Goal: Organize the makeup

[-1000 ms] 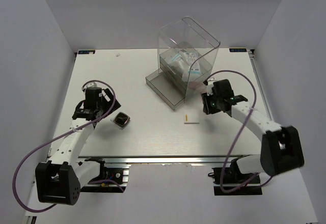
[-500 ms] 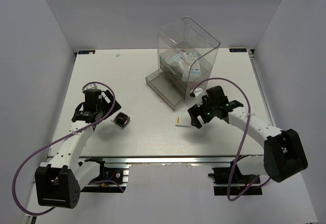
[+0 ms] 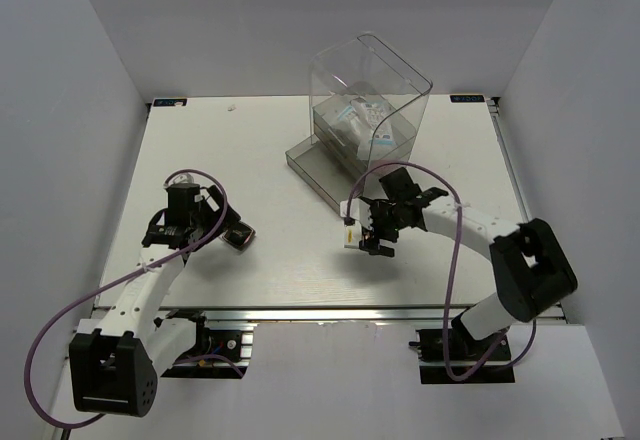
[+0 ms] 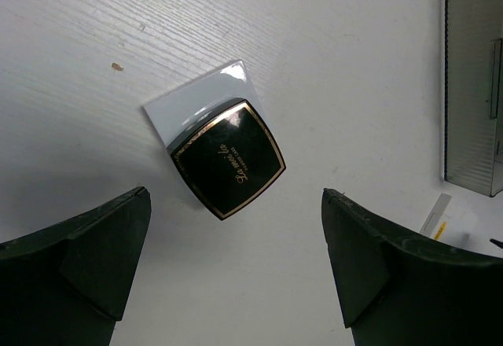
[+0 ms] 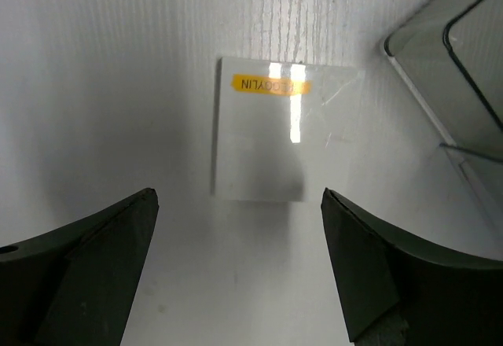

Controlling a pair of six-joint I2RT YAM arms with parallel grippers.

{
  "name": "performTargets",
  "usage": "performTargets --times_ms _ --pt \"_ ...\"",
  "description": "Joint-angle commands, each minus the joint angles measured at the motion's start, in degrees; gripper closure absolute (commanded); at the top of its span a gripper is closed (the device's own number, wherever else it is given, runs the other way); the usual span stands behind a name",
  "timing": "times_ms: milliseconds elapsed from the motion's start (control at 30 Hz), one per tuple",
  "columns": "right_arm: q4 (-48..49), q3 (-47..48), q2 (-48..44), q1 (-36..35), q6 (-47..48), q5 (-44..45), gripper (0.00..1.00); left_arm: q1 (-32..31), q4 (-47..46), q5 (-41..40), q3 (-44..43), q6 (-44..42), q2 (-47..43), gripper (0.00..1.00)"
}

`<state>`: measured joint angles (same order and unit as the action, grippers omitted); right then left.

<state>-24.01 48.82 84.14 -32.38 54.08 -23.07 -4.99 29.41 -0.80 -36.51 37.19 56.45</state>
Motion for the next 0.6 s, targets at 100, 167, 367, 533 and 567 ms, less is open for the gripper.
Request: performTargets --times_ms 100,167,367,533,567 --pt "-1.7 8.5 8.3 -0.1 9.7 -0.8 0.10 0.2 -0.7 0.7 0.4 0.2 -1.4 0.02" --pt "-1.6 10.6 10.9 -0.1 9.5 -0.3 0.11 0.2 -0.6 0.7 0.4 0.2 -1.6 0.02" --pt "-3.2 13.8 15.4 -0.4 8.7 -0.7 0.11 0.2 -0.8 0.7 1.0 0.3 -1.7 0.02" --pt "-8.3 16.7 18.8 -1.0 8.1 -1.6 0.11 0.2 -0.8 0.6 0.5 0.0 -1.1 0.02" --pt "-9.0 17.2 19.0 -1.1 7.9 -2.5 0.11 0.2 -0.8 0.6 0.4 -0.2 -1.1 0.02"
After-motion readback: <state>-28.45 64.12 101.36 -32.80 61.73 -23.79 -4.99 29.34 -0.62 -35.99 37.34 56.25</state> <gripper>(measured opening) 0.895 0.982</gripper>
